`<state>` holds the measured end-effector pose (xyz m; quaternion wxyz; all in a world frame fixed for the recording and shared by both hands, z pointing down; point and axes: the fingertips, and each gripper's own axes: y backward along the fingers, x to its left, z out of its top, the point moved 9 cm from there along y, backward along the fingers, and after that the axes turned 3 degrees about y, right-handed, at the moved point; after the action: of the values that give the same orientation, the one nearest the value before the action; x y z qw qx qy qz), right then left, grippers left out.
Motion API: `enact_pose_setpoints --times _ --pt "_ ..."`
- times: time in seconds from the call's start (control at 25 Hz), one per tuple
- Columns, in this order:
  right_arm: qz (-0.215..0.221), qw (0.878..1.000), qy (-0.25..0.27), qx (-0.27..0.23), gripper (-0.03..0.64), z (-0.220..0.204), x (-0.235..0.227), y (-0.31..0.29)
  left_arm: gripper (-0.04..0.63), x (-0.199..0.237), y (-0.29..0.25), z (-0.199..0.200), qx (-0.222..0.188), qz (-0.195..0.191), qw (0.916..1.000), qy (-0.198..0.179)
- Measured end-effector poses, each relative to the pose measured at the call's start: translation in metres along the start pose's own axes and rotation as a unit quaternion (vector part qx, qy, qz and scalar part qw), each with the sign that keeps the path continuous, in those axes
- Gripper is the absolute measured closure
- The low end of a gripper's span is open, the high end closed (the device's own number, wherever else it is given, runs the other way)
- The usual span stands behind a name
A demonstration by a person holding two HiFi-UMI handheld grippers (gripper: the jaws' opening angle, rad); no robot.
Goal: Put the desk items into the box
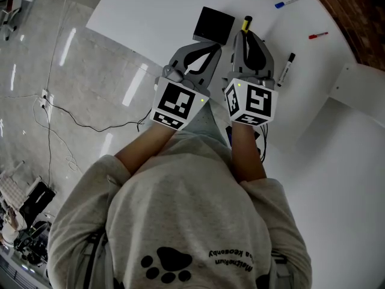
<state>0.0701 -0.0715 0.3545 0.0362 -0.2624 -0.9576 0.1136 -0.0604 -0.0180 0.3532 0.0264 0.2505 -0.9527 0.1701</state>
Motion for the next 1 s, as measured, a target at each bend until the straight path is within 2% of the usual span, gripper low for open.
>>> enact_pose_setpoints --times 0.6,1.0 --pt "0.058 0.997 0.046 0.011 0.555 0.001 0.03 -0.046 0.591 0.036 0.007 -0.006 0.008 0.046 0.9986 0.025" --pt "0.083 0.992 0.068 0.069 0.555 -0.012 0.036 -0.061 0.591 0.042 0.008 -0.015 0.017 0.052 0.9979 0.036"
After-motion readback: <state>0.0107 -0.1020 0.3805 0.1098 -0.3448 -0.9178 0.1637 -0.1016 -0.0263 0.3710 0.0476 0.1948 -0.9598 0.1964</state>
